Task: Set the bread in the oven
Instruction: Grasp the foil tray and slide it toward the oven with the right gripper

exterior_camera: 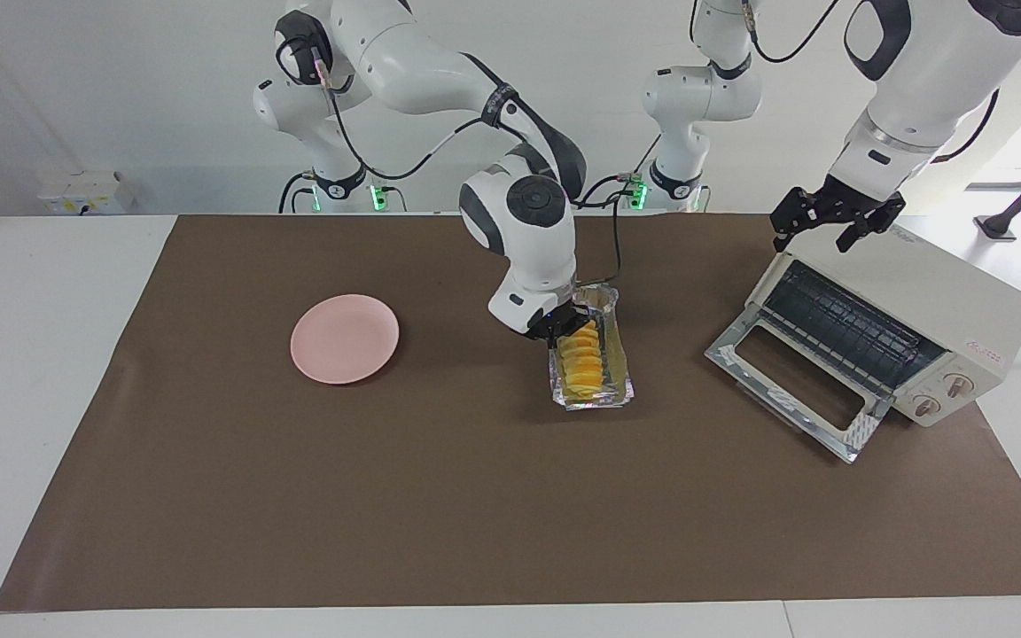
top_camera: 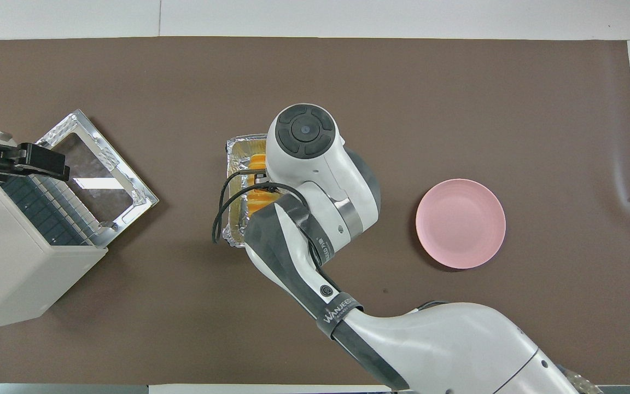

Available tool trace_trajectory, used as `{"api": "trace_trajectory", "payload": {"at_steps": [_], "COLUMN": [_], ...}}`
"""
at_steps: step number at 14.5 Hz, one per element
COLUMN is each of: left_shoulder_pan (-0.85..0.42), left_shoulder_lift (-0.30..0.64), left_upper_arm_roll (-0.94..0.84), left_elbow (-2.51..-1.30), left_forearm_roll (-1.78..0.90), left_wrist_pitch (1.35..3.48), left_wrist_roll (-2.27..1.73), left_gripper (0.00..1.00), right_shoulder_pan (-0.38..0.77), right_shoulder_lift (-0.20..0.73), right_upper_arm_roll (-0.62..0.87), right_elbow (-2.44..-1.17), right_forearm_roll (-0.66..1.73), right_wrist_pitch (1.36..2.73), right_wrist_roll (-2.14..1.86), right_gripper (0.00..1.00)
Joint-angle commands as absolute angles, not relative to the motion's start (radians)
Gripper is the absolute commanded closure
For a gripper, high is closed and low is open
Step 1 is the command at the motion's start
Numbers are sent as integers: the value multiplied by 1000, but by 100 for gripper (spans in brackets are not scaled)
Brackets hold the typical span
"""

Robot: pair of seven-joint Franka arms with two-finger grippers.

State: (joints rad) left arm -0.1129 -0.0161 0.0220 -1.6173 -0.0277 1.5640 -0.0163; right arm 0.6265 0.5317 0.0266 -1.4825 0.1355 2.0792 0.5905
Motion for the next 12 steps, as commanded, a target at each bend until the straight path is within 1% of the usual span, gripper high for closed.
{"api": "trace_trajectory", "payload": {"at_steps": [1,6,7,8,12], "left_shoulder_pan": [-115,-115,-115,-115,-115], "left_shoulder_lift": [-48,-48,-48,-48,-48], "left_upper_arm_roll": [26,26,26,26,26], "left_elbow": [-1649,-1649,-1649,-1649,-1649], "left_forearm_roll": [-25,-25,-25,-25,-25], "left_wrist_pitch": [1560,1560,1560,1560,1560], "left_wrist_roll": [-8,-8,-8,-8,-8], "left_gripper": [0,0,0,0,0], "right_shoulder_pan": [632,635,635,635,629], "right_shoulder_lift": [440,417,414,414,411], "right_upper_arm_roll": [25,26,26,26,25], "right_elbow": [-1664,-1781,-1786,-1787,-1776], "right_forearm_roll": [137,137,137,137,137], "right_wrist_pitch": [2207,2364,2370,2370,2350], "right_wrist_roll": [598,555,552,549,552], "right_gripper": [100,100,69,1,0]}}
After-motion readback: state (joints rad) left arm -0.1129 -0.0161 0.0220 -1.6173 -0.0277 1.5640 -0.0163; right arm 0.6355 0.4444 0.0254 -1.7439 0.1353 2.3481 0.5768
